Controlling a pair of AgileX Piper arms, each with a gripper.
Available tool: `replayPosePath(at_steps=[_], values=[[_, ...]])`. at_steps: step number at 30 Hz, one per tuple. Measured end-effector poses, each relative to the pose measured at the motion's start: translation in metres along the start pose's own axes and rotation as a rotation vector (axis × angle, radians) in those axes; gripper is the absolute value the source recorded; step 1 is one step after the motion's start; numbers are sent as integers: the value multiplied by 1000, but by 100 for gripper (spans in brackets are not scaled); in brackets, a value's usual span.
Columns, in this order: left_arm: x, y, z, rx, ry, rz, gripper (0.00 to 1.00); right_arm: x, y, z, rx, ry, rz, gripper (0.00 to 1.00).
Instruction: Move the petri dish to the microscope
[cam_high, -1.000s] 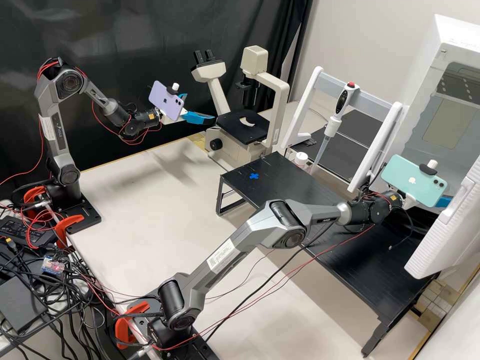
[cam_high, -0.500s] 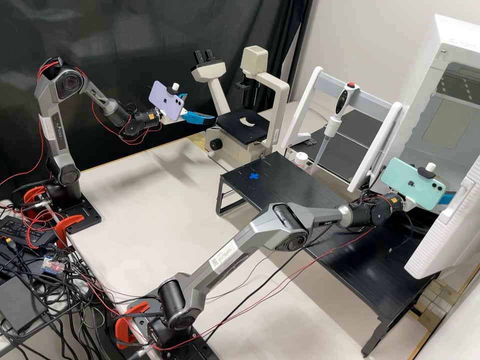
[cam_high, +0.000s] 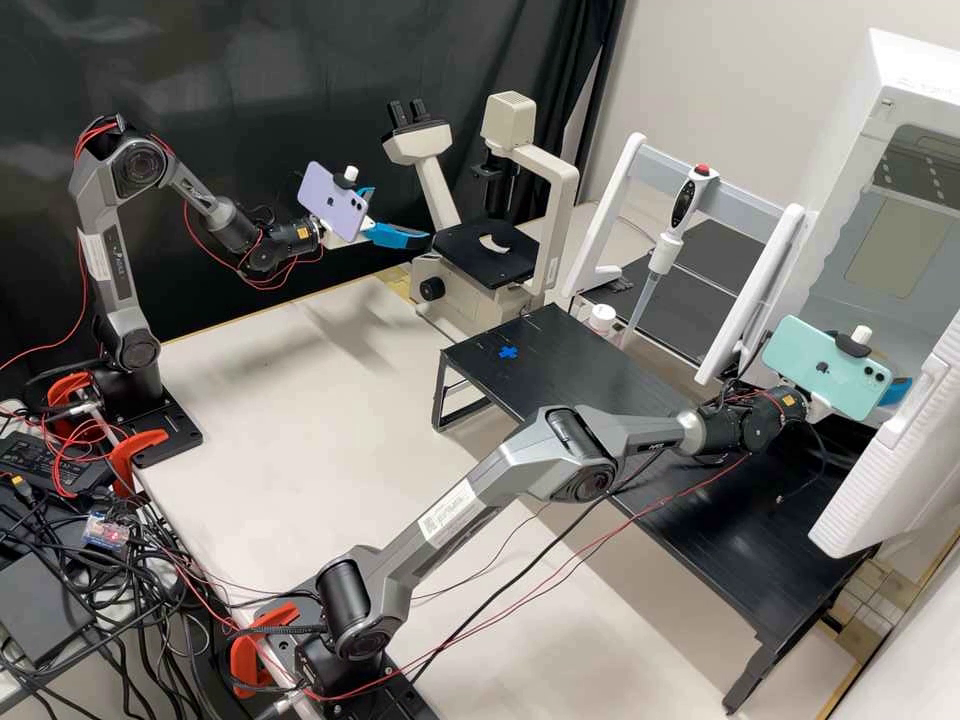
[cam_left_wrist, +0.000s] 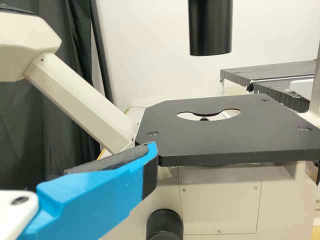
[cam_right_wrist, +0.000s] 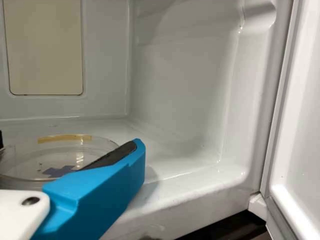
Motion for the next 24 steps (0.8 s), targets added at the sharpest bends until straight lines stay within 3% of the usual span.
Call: replayPosePath(at_steps=[12,17,24], values=[[0,0,0,0,0,0,100,0,0,1,1,5,0,0],[0,0,0,0,0,0,100,-2,-5,7,19,26,-8,0],[0,0,0,0,0,0,100,-19,7,15,26,13,-11,0]])
